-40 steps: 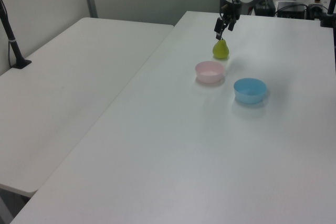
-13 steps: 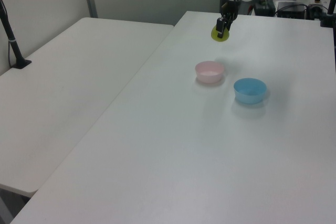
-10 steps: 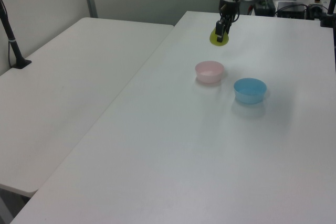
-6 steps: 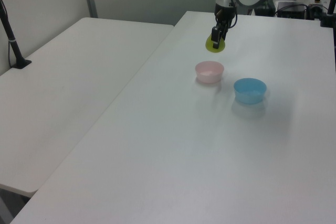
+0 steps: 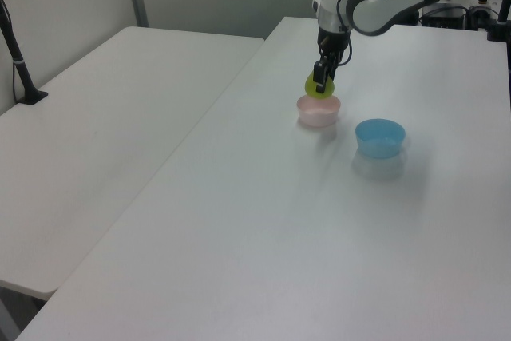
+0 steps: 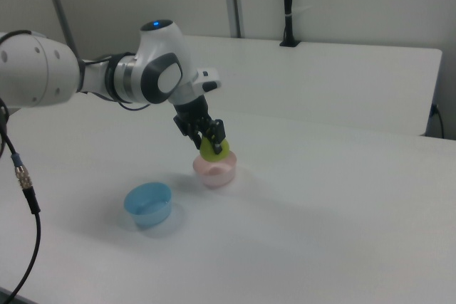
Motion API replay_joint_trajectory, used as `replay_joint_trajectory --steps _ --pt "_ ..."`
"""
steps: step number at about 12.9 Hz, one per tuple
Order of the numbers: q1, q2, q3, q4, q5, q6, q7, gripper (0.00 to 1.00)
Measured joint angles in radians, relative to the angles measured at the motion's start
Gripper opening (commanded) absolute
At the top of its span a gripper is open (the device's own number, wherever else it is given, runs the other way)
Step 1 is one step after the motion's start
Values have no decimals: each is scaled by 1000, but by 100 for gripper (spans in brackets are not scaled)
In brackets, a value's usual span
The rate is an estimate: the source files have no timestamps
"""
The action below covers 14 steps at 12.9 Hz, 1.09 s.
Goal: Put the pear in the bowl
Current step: 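Lower the pear into the pink bowl and open the gripper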
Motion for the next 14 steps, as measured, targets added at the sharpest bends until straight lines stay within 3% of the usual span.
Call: replay_joint_trajectory --steps 3,6,11,14 --pt "1 45 0 -1 0 48 0 57" --pt "14 67 0 -1 0 58 0 99" --pt "16 57 -1 14 0 50 0 100" --pt "17 -10 -1 80 0 -111 0 100"
